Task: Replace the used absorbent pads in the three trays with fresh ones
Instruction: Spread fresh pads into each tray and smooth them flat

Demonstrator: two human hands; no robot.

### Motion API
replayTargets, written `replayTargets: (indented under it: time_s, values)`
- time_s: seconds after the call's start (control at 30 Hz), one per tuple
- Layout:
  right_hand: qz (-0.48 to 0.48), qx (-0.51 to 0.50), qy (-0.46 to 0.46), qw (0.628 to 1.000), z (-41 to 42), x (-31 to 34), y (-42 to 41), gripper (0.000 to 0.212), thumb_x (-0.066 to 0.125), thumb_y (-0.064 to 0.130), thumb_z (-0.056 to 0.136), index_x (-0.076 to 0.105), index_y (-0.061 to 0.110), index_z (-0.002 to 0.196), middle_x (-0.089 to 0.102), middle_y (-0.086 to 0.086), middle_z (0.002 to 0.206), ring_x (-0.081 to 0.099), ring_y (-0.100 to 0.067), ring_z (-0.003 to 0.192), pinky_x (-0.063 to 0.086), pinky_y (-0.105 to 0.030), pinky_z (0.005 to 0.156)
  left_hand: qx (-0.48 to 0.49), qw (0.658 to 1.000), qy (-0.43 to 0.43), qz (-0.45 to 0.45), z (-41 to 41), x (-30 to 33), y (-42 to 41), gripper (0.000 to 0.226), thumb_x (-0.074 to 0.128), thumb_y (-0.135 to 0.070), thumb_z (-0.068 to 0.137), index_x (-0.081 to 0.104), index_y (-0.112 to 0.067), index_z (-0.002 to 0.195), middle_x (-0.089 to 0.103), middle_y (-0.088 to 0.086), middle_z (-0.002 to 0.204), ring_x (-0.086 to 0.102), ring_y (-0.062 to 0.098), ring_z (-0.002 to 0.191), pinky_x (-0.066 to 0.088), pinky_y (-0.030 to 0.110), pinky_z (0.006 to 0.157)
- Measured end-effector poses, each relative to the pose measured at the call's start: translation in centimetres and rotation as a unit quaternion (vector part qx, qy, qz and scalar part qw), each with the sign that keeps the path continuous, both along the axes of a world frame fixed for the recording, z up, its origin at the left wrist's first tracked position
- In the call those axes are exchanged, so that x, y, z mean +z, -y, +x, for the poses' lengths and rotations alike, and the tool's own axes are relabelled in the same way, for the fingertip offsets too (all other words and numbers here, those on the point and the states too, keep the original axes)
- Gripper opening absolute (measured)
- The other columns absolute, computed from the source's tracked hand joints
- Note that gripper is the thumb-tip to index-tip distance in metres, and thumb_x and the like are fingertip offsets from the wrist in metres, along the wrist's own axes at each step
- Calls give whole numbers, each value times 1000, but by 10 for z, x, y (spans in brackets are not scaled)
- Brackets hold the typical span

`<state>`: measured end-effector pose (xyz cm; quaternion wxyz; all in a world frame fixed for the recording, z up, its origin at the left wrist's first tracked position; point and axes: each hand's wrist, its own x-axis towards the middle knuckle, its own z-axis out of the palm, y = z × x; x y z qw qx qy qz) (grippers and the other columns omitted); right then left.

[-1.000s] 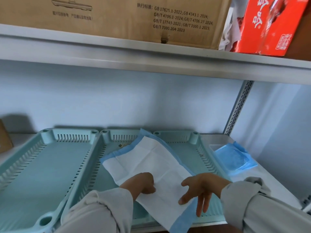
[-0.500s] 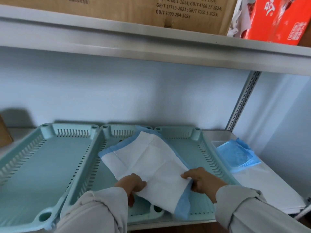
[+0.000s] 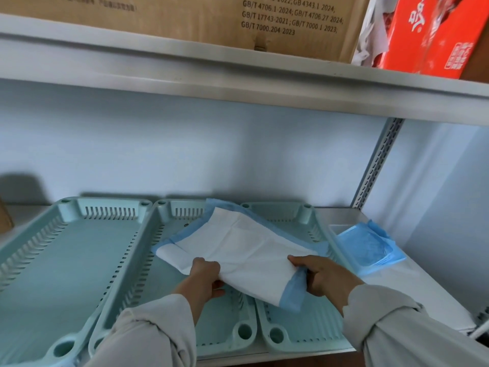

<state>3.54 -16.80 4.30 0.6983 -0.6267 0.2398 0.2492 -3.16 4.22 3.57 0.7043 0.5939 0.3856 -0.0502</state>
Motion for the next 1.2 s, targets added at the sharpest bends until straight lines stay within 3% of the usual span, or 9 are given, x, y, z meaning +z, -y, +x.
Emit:
replayTargets:
  time_s: [0.13, 0.33, 0.47, 0.53, 0.67, 0.83, 0.97, 1.03, 1.2]
  values:
    - [-5, 39, 3, 999, -7, 16, -7, 23, 75, -1, 75, 62, 2, 94, 66, -15, 100, 61, -28, 83, 50, -42, 84, 42, 995, 27, -88, -1, -2, -2, 81, 54, 2, 91, 11, -30, 151, 35, 16, 141, 52, 38, 107, 52, 52, 82]
    - [43, 72, 24, 996, -9, 42, -8, 12, 68, -3, 82, 62, 1, 92, 66, -17, 93, 62, -30, 81, 50, -40, 66, 83, 993, 63, -64, 1, 0, 1, 63, 31, 14, 92, 36, -19, 145, 40, 16, 140, 48, 32, 99, 50, 44, 82]
    - [-79, 99, 117, 985, -1, 34, -12, 43, 70, -1, 79, 52, -4, 119, 64, -21, 112, 64, -33, 95, 55, -43, 76, 47, 998, 26, -44, 4, 5, 0, 43, 30, 7, 95, 49, -13, 127, 50, 18, 122, 54, 35, 100, 56, 45, 73]
    - [-235, 147, 203, 939, 1, 30, -14, 45, 70, 6, 79, 47, -2, 117, 59, -16, 116, 59, -31, 104, 52, -42, 89, -1, 1000, -3, 20, 5, 8, 0, 23, 35, 2, 95, 46, -8, 112, 53, 21, 110, 53, 32, 90, 55, 46, 75]
    - [-446, 318, 293, 784, -13, 33, -15, 32, 63, 21, 86, 44, 7, 108, 46, -7, 107, 48, -22, 102, 36, -27, 82, -102, 938, -49, 327, 10, 5, 2, 54, 46, -21, 95, 28, -14, 146, 22, 20, 152, 27, 34, 139, 27, 42, 115]
    - [-564, 422, 325, 631, -32, 35, -22, 12, 50, 20, 89, 54, 11, 94, 57, -13, 114, 56, -27, 106, 38, -26, 80, -199, 922, 281, 180, 13, 33, 31, 88, 55, -58, 82, 9, -30, 152, 18, -1, 158, 23, 18, 144, 25, 41, 118]
    - [-596, 476, 335, 553, -36, 38, -28, 35, 50, 23, 91, 53, 10, 123, 52, -14, 133, 50, -31, 122, 40, -30, 98, -326, 844, 284, 317, 20, 34, 59, 91, 65, -43, 85, 10, -19, 153, 23, -2, 154, 23, 17, 144, 23, 31, 117]
    - [-532, 495, 322, 607, -34, 36, -28, 42, 63, 31, 85, 50, 16, 122, 51, -8, 135, 50, -26, 123, 39, -31, 101, -270, 843, 268, 381, 27, 28, 62, 51, 52, -24, 93, 41, -14, 142, 47, 4, 142, 45, 22, 131, 37, 32, 110]
    - [-46, 338, 167, 925, -28, 46, -19, 59, 68, 49, 78, 49, 33, 132, 60, 4, 127, 59, -12, 111, 50, -32, 91, -130, 940, 277, 149, 22, 31, 55, 26, 35, -20, 103, 60, -13, 102, 64, 10, 99, 58, 15, 80, 50, 27, 74]
